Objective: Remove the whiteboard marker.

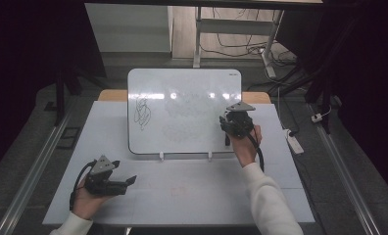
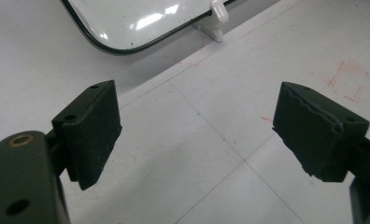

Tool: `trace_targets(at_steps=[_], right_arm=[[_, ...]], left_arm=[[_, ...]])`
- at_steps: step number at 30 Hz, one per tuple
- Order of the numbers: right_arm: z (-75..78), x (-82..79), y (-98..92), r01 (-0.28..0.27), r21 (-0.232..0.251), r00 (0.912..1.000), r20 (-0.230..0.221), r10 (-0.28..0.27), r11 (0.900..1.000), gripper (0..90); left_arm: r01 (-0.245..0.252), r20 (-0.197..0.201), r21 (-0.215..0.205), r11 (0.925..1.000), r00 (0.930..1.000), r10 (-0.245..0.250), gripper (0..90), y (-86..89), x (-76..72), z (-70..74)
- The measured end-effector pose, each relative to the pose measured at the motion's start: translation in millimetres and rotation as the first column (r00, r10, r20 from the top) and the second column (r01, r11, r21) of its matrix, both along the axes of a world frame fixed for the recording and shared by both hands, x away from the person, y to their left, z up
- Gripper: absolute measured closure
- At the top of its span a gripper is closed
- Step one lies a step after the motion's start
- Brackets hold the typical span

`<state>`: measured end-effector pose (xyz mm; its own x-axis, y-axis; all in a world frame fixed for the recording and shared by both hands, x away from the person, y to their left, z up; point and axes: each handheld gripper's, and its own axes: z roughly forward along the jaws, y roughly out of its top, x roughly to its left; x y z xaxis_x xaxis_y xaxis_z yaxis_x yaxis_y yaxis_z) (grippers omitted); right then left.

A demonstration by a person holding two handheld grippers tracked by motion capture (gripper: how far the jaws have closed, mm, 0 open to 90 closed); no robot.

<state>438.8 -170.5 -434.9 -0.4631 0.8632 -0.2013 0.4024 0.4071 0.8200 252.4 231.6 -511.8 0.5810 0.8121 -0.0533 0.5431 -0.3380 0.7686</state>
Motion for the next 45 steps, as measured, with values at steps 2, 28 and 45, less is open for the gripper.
trace_targets(at_steps=[2, 28, 45], right_arm=[[-2.0, 1.3, 2.1, 0.011, -0.007, 0.9999, 0.008, -0.011, 1.0, 63.4], [-0.3, -8.7, -0.1, -0.026, 0.109, 0.9983, 0.055, 0.02, 0.994, 80.3], [8.6, -51.0, -15.7, -0.2, 0.227, 0.9735, 0.156, 0.167, 0.953, 80.2]], left_arm=[[-0.001, -0.001, 0.002, 1.0, 1.0, 0.001, 15.9, 0.0, 0.1, -0.3], [-0.021, 0.032, 0.03, 0.9993, 0.9993, 0.02, 17.1, 2.0, -0.8, -1.4], [0.01, 0.114, 0.013, 0.9999, 0.9935, -0.011, 21.3, -21.2, 8.5, 14.2]])
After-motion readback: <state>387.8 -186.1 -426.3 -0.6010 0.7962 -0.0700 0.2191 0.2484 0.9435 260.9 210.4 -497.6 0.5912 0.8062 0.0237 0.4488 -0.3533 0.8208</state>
